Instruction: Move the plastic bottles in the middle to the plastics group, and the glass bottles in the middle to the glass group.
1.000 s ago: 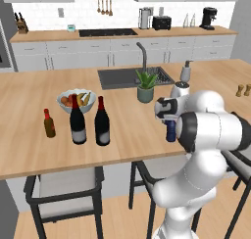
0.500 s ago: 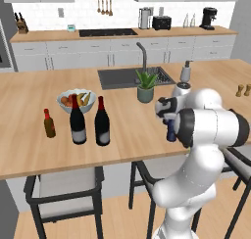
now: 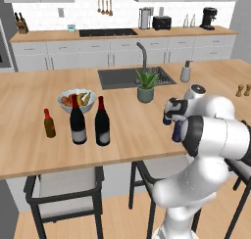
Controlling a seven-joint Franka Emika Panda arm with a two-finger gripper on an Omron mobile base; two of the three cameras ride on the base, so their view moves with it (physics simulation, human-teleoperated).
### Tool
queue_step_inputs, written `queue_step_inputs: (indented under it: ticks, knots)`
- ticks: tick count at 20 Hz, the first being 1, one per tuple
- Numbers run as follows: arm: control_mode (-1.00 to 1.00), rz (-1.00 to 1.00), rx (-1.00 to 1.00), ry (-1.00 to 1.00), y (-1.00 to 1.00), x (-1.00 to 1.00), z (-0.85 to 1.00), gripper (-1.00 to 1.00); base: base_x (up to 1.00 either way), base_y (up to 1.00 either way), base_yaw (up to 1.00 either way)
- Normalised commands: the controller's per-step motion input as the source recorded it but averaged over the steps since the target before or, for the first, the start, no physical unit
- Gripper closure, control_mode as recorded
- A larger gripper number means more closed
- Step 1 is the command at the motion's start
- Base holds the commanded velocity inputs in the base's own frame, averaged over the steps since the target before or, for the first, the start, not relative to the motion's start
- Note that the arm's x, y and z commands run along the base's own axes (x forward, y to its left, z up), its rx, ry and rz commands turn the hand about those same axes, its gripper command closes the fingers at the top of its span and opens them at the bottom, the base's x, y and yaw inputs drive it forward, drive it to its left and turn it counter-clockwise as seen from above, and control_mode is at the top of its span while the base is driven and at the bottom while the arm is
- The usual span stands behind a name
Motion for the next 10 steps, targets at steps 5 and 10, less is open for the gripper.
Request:
queue_step_inputs:
  ticks: [5,10]
  knots:
    - [-1.00,0.05,-0.01,-0.18,-0.57,-0.51,0.31,1.00,0.00,0.00,0.00]
    - [-1.00,0.00,-0.05,-0.30,-0.75,-0.22,0.28,1.00,0.00,0.00,0.00]
